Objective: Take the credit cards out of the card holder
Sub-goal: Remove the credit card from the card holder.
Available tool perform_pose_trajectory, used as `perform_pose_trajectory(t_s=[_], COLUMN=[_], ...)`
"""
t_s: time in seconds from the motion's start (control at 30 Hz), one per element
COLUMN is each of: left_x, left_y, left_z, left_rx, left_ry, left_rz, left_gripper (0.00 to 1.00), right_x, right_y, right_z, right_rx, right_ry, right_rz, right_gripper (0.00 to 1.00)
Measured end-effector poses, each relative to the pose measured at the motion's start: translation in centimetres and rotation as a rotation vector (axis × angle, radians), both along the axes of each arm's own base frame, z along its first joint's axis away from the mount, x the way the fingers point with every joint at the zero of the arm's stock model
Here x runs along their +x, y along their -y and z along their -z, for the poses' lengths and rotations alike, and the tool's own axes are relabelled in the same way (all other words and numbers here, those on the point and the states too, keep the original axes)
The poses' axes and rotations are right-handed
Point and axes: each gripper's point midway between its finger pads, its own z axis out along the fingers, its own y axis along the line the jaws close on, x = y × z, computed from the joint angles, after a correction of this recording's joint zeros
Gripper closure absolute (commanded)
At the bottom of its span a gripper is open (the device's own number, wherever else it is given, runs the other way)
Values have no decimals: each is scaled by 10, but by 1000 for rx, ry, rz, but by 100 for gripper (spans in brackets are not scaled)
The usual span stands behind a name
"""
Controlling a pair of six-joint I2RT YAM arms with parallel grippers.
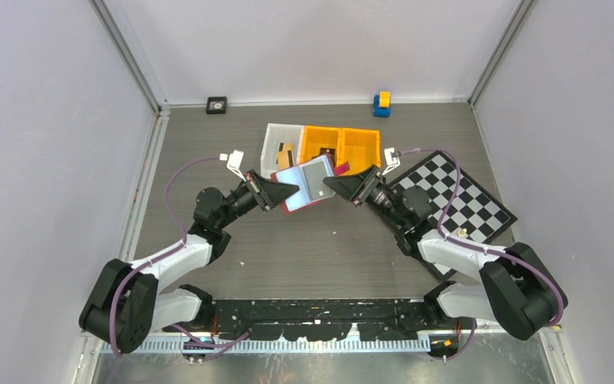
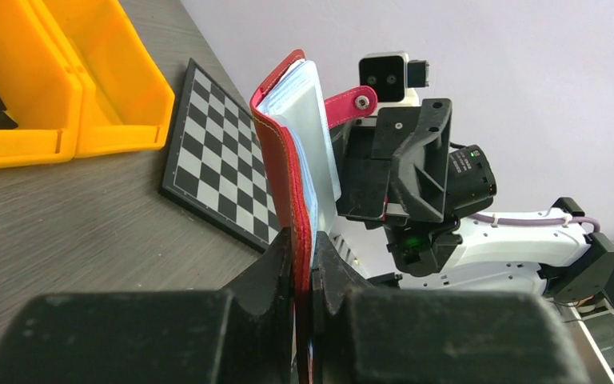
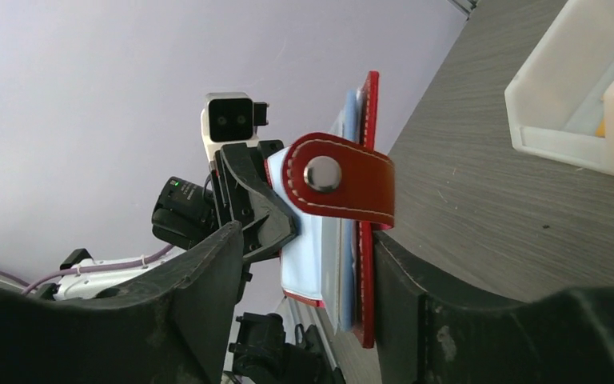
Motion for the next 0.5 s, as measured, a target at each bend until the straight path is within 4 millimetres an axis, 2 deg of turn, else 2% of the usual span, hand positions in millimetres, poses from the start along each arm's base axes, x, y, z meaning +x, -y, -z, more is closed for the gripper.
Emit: perform_pose_trajectory(t_s=[0.07,0.23,0.33,0.43,0.5], left_x=[0,3,6,8,9], left_y=[0,0,-1,-2,-3], left_z=[2,10,18,24,27], left_rx=[6,32,65,89,109], left_ry=[-3,-31,-56,-66,-69], left_rz=[0,-8,-24,-37,-42], left_gripper=[100,100,100,100,100], right_x=[1,2,5,6,7], right_y=[-1,-3,-3,-3,-5], right_z=[4,14,20,26,28], right_rx=[-12,-55,-97,-138,-158], right_ry=[-6,-21,-30,-36,-39], right_rz=[-3,-9,-3,1,-2], right_gripper=[50,58,71,79,89])
